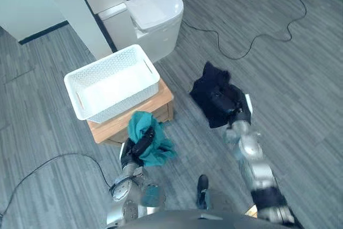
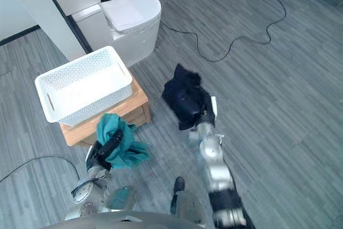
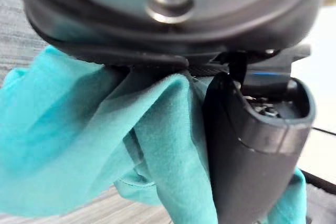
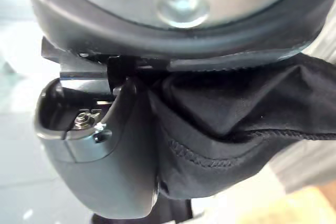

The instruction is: Tidy up the quilt and then pick up the clothes from the bed and put them into the laundry hamper

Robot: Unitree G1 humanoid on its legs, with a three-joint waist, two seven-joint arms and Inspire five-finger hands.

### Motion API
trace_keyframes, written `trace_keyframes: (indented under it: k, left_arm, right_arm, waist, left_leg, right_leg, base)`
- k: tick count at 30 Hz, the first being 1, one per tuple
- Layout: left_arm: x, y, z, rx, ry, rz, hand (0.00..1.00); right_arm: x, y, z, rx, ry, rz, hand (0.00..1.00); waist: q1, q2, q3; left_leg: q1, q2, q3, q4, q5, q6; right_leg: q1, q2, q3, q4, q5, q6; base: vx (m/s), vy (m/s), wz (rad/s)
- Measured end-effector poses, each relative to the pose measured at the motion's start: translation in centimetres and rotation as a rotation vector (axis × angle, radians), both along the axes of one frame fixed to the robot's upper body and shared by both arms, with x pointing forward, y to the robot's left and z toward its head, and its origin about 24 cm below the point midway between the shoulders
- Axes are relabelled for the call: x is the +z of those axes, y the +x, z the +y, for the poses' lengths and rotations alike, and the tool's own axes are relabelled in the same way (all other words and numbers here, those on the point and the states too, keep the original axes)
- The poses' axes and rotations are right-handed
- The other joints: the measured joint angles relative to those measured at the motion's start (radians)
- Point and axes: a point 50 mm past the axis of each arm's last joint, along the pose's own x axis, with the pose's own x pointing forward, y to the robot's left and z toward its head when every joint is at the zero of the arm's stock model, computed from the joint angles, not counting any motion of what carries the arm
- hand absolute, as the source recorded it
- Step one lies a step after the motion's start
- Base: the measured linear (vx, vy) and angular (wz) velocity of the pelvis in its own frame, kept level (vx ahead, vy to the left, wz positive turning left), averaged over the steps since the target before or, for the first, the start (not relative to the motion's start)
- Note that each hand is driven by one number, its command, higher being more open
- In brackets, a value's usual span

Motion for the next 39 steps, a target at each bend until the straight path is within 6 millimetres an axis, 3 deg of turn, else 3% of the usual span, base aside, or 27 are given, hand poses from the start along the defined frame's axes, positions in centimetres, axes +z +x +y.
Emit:
trace_keyframes:
  k: [1,2,4,5,6,7,8,9,10,13,14,15,16,18,20,22,23,24,25,28,30,33,39]
  left_arm:
    - [-0.2,-0.4,0.3,0.027,-0.001,0.017,0.0]
    - [-0.1,-0.3,0.5,0.042,0.0,0.018,0.0]
    - [0.7,0.2,0.1,0.028,-0.007,-0.022,0.0]
    - [1.4,0.5,0.0,0.017,-0.009,-0.06,0.0]
    - [1.7,0.7,0.0,0.011,-0.01,-0.077,0.0]
    - [2.3,0.9,0.2,0.014,-0.008,-0.11,0.0]
    - [2.6,0.9,0.4,0.028,-0.006,-0.122,0.0]
    - [2.9,1.1,0.6,0.035,-0.002,-0.134,0.0]
    - [3.2,1.0,1.3,0.06,0.01,-0.145,0.0]
    - [2.7,-0.1,2.0,0.086,0.029,-0.112,0.0]
    - [2.8,-0.4,1.9,0.083,0.035,-0.112,0.0]
    - [3.2,-0.2,1.9,0.06,0.048,-0.13,0.0]
    - [3.6,-0.1,1.9,0.046,0.058,-0.144,0.0]
    - [4.4,0.4,1.9,0.004,0.085,-0.184,0.0]
    - [5.5,1.3,1.8,-0.028,0.125,-0.235,0.0]
    - [6.3,2.3,1.7,-0.037,0.123,-0.283,0.0]
    - [6.7,2.7,1.6,-0.049,0.122,-0.303,0.0]
    - [6.9,2.8,1.9,-0.079,0.127,-0.32,0.0]
    - [6.7,2.6,1.7,-0.077,0.097,-0.317,0.0]
    - [6.6,2.6,0.6,-0.108,0.048,-0.333,0.0]
    - [6.6,2.6,-0.1,-0.131,0.011,-0.345,0.0]
    - [6.8,2.8,-0.2,-0.155,-0.011,-0.369,0.0]
    - [7.1,2.8,0.9,-0.163,-0.05,-0.397,0.0]
  right_arm:
    - [-0.3,-1.6,1.2,0.053,0.007,-0.003,0.0]
    - [-1.0,-2.2,2.3,0.094,0.026,0.025,0.0]
    - [-1.7,-2.1,2.8,0.09,0.024,0.052,0.0]
    - [-1.8,-1.7,2.6,0.071,0.021,0.058,0.0]
    - [-1.9,-1.5,2.4,0.058,0.017,0.063,0.0]
    - [-2.2,-1.0,1.7,0.023,0.009,0.081,0.0]
    - [-2.5,-0.8,1.0,-0.023,0.014,0.1,0.0]
    - [-2.5,-0.6,0.8,-0.037,0.011,0.103,0.0]
    - [-2.4,-0.2,0.5,-0.047,0.005,0.106,0.0]
    - [-2.0,0.2,0.3,-0.053,0.001,0.088,0.0]
    - [-1.7,0.5,0.2,-0.058,-0.03,0.07,0.0]
    - [-1.1,1.0,-0.1,-0.069,-0.034,0.047,0.0]
    - [-0.9,1.2,-0.2,-0.076,-0.034,0.037,0.0]
    - [-0.4,1.6,-0.3,-0.093,-0.058,0.014,0.0]
    - [0.6,2.4,-0.3,-0.091,-0.061,-0.027,0.0]
    - [1.8,3.3,0.0,-0.071,-0.069,-0.08,0.0]
    - [2.4,3.5,0.4,-0.049,-0.069,-0.103,0.0]
    - [3.0,3.3,1.5,0.002,-0.066,-0.129,0.0]
    - [3.5,3.5,2.5,0.068,-0.088,-0.154,0.0]
    - [3.7,3.4,3.3,0.149,-0.121,-0.175,0.0]
    - [3.7,3.3,3.5,0.164,-0.124,-0.176,0.0]
    - [3.5,3.3,3.4,0.188,-0.146,-0.169,0.0]
    - [0.6,3.8,3.9,0.284,-0.246,-0.057,0.0]
  waist:
    - [-0.02,-0.003,0.002]
    - [-0.028,-0.005,0.006]
    - [-0.027,0.003,0.014]
    - [-0.027,0.013,0.024]
    - [-0.026,0.025,0.025]
    - [-0.024,0.033,0.027]
    - [-0.027,0.013,0.028]
    - [-0.023,-0.001,0.033]
    - [-0.019,-0.02,0.037]
    - [-0.035,-0.035,0.035]
    - [-0.046,-0.034,0.032]
    - [-0.071,-0.037,0.029]
    - [-0.081,-0.043,0.028]
    - [-0.106,-0.062,0.019]
    - [-0.113,-0.067,0.018]
    - [-0.111,-0.065,0.018]
    - [-0.107,-0.072,0.014]
    - [-0.101,-0.114,-0.009]
    - [-0.088,-0.094,-0.022]
    - [-0.075,-0.062,-0.042]
    - [-0.075,-0.06,-0.044]
    - [-0.075,-0.062,-0.057]
    - [-0.071,-0.066,-0.089]
  left_leg:
    - [-0.052,0.038,0.139,0.12,0.044,-0.018]
    - [-0.089,0.115,0.318,0.218,0.067,0.003]
    - [-0.137,0.21,0.537,0.239,0.028,0.033]
    - [-0.169,0.23,0.625,0.184,0.014,0.05]
    - [-0.177,0.228,0.654,0.135,0.016,0.052]
    - [-0.163,0.218,0.731,0.029,0.022,0.098]
    - [-0.135,0.172,0.775,-0.056,0.009,0.142]
    - [-0.13,0.153,0.789,-0.079,0.016,0.16]
    - [-0.125,0.123,0.8,-0.096,0.024,0.176]
    - [-0.057,0.043,0.788,-0.183,0.024,0.199]
    - [-0.023,0.014,0.766,-0.247,0.029,0.198]
    - [0.028,-0.01,0.716,-0.34,0.063,0.195]
    - [0.041,-0.02,0.693,-0.369,0.084,0.206]
    - [0.053,-0.027,0.645,-0.392,0.104,0.211]
    - [0.071,-0.028,0.581,-0.403,0.108,0.208]
    - [0.072,-0.028,0.519,-0.414,0.111,0.195]
    - [0.072,-0.032,0.494,-0.419,0.113,0.18]
    - [0.076,-0.064,0.466,-0.417,0.092,0.139]
    - [0.07,-0.032,0.465,-0.401,0.069,0.106]
    - [0.081,0.022,0.473,-0.415,0.062,0.078]
    - [0.114,0.03,0.472,-0.445,0.069,0.068]
    - [0.134,0.023,0.468,-0.465,0.071,0.072]
    - [0.136,-0.003,0.452,-0.48,0.08,0.083]
  right_leg:
    - [0.065,-0.001,-0.03,-0.041,-0.014,-0.007]
    - [0.125,-0.006,-0.055,-0.08,-0.016,-0.01]
    - [0.168,-0.009,-0.092,-0.113,-0.025,-0.011]
    - [0.175,-0.013,-0.117,-0.119,-0.039,-0.003]
    - [0.175,-0.017,-0.132,-0.115,-0.044,0.003]
    - [0.169,-0.03,-0.152,-0.091,-0.07,0.026]
    - [0.154,-0.059,-0.167,-0.068,-0.089,0.035]
    - [0.152,-0.073,-0.174,-0.066,-0.092,0.041]
    - [0.158,-0.09,-0.189,-0.073,-0.092,0.048]
    - [0.21,-0.136,-0.208,-0.056,-0.079,0.066]
    - [0.182,-0.159,-0.217,0.058,-0.079,0.067]
    - [0.059,-0.21,-0.192,0.359,-0.053,0.073]
    - [-0.006,-0.228,-0.152,0.488,-0.02,0.082]
    - [-0.119,-0.224,-0.045,0.653,-0.063,0.066]
    - [-0.161,-0.209,-0.023,0.554,-0.11,0.041]
    - [-0.18,-0.159,0.078,0.323,-0.119,0.03]
    - [-0.169,-0.133,0.145,0.163,-0.092,0.052]
    - [-0.155,-0.149,0.179,0.006,0.105,0.091]
    - [-0.109,-0.138,0.163,-0.055,0.093,0.099]
    - [-0.063,-0.093,0.126,-0.111,0.1,0.09]
    - [-0.041,-0.083,0.121,-0.111,0.1,0.09]
    - [-0.024,-0.088,0.112,-0.12,0.104,0.089]
    - [0.013,-0.112,0.099,-0.181,0.14,0.098]
  base:
    - [0.25,-0.144,0.74]
    - [0.16,-0.086,0.68]
    - [0.1,-0.011,0.67]
    - [0.1,0.05,0.67]
    - [0.07,0.129,0.65]
    - [0.1,0.17,0.75]
    - [0.12,0.181,0.78]
    - [0.14,0.171,0.68]
    - [0.15,0.129,0.48]
    - [0.2,0.142,0.52]
    - [0.16,0.163,0.91]
    - [0.2,0.151,0.87]
    - [0.15,0.087,0.89]
    - [0.2,-0.029,0.96]
    - [0.23,-0.105,1.03]
    - [0.2,-0.19,0.87]
    - [0.21,-0.275,1.01]
    - [0.31,-0.402,0.92]
    - [0.25,-0.319,0.58]
    - [0.18,-0.206,0.17]
    - [0.11,-0.076,0.1]
    - [0.06,0.028,0.08]
    - [0.03,0.053,0.14]
